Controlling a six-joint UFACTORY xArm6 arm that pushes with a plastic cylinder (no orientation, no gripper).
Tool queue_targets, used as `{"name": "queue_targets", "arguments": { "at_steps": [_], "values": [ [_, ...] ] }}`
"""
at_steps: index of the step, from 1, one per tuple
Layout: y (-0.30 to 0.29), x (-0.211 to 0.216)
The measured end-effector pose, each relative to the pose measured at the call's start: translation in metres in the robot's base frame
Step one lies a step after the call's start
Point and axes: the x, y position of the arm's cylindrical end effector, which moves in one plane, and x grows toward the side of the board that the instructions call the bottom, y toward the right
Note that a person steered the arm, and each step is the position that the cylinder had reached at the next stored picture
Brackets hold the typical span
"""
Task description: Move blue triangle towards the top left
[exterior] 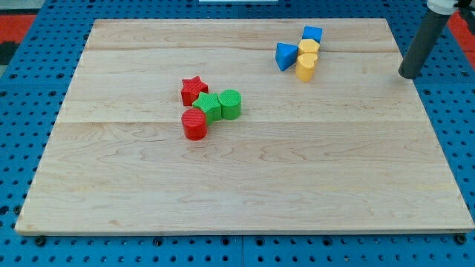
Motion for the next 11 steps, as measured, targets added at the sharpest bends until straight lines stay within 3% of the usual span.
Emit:
{"name": "queue_targets", "arguments": {
  "at_steps": [4,5,6,7,8,10,11],
  "values": [
    [-0.009,-0.010],
    [-0.074,-0.054],
    [-0.144,-0.032],
    [-0.199,-0.040],
    [-0.235,-0.066],
    [-0.398,-0.096],
    [-0.450,-0.112]
  ]
}}
